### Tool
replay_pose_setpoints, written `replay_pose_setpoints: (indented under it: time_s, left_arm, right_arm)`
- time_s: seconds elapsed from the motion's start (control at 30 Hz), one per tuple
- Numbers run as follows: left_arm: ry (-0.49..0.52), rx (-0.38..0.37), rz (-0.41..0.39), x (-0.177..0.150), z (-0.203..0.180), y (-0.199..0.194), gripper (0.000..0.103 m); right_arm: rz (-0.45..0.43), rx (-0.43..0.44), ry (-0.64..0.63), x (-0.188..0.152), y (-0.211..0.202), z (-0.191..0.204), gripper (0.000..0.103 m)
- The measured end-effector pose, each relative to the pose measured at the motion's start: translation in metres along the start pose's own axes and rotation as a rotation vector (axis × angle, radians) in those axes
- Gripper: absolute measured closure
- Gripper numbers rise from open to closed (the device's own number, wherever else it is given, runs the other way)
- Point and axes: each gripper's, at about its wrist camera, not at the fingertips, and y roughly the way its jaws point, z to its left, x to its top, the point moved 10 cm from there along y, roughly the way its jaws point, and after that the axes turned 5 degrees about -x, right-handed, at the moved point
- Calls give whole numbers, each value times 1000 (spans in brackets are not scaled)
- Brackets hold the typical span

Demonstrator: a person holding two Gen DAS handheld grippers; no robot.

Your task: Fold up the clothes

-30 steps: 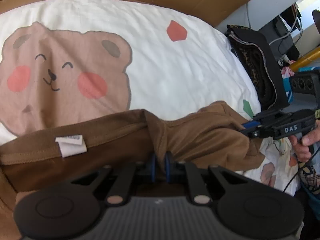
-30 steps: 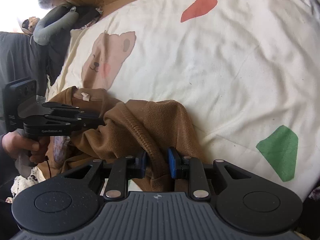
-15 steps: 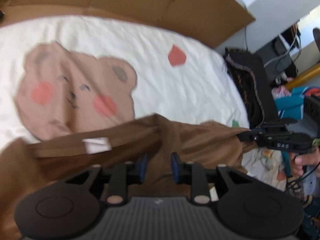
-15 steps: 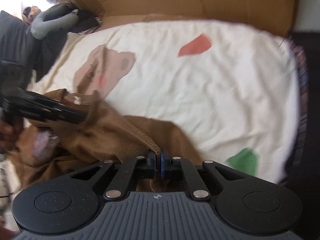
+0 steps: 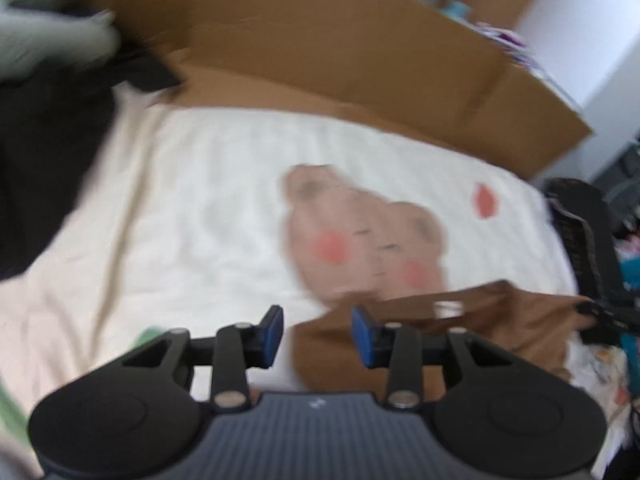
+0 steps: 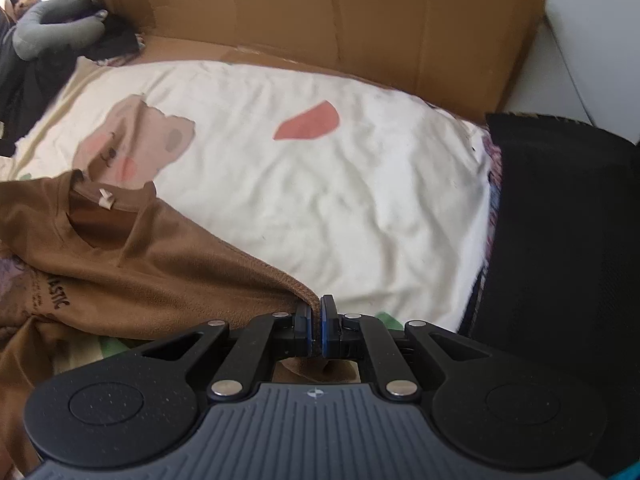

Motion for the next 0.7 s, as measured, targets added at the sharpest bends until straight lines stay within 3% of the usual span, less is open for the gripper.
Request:
replay_pose_setpoints:
  time_s: [0.13,0.27,0.47,0.7]
  left_arm:
    - [-13,69,15,-15,26,5,56]
    - [-71,108,55,-33,49,18,56]
    - [-96,96,104,-58,55,23,46]
    - [-77,66,186,-88,44,36,50]
  right_arm:
    - [15,-14,10,-8,2,-3,101]
    - [22,-41,15,-14,2,-7,101]
    - [45,-92,56,-29,-4,-22,101]
    - [96,-100,112,-62,-13,-27,101]
